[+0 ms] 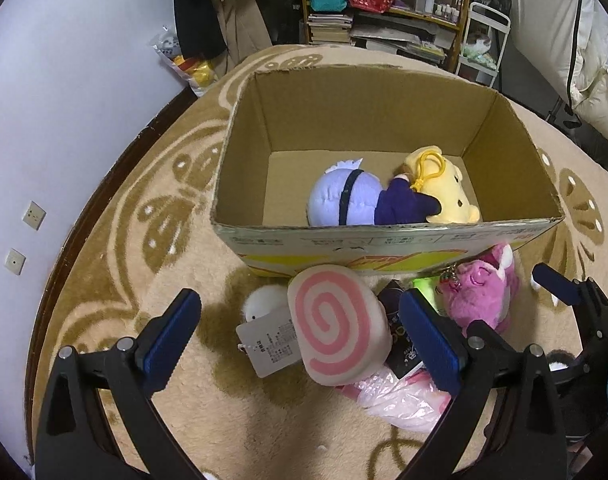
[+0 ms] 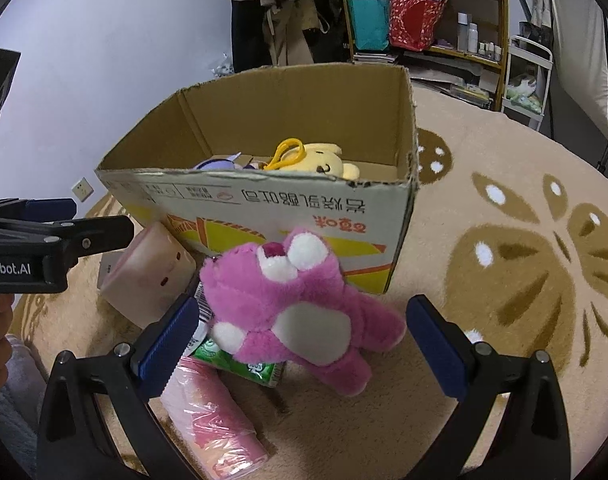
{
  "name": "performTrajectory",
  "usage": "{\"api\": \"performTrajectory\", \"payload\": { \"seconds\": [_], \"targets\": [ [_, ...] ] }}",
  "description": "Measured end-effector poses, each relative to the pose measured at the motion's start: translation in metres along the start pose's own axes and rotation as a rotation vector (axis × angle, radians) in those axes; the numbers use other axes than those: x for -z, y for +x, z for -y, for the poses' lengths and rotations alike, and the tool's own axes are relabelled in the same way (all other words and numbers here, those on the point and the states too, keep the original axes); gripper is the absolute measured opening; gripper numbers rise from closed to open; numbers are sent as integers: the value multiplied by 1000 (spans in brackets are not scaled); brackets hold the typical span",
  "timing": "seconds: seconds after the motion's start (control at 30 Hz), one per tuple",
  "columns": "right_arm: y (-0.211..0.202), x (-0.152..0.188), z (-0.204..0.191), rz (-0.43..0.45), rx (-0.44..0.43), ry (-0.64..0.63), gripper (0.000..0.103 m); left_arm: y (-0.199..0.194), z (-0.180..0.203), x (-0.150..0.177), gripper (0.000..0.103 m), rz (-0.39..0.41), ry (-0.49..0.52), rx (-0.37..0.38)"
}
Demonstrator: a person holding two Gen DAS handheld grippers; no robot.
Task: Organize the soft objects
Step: 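Withdraw both tools from the box and move toward the remaining toys, then grasp the pink-swirl plush with the left tool while the right tool grasps the pink bear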
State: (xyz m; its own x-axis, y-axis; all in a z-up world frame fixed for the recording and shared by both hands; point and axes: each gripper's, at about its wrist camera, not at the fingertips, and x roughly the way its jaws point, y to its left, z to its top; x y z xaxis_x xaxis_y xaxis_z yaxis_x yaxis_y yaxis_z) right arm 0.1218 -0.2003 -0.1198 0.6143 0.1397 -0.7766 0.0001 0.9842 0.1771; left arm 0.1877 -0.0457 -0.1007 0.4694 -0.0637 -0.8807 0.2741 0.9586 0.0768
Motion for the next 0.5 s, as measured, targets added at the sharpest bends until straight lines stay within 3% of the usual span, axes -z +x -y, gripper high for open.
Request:
{"api": "performTrajectory", "payload": {
  "seconds": [0.5],
  "targets": [
    [19, -6, 2, -6, 10, 0, 103, 16, 1, 3, 98, -47, -25, 19]
  ]
}}
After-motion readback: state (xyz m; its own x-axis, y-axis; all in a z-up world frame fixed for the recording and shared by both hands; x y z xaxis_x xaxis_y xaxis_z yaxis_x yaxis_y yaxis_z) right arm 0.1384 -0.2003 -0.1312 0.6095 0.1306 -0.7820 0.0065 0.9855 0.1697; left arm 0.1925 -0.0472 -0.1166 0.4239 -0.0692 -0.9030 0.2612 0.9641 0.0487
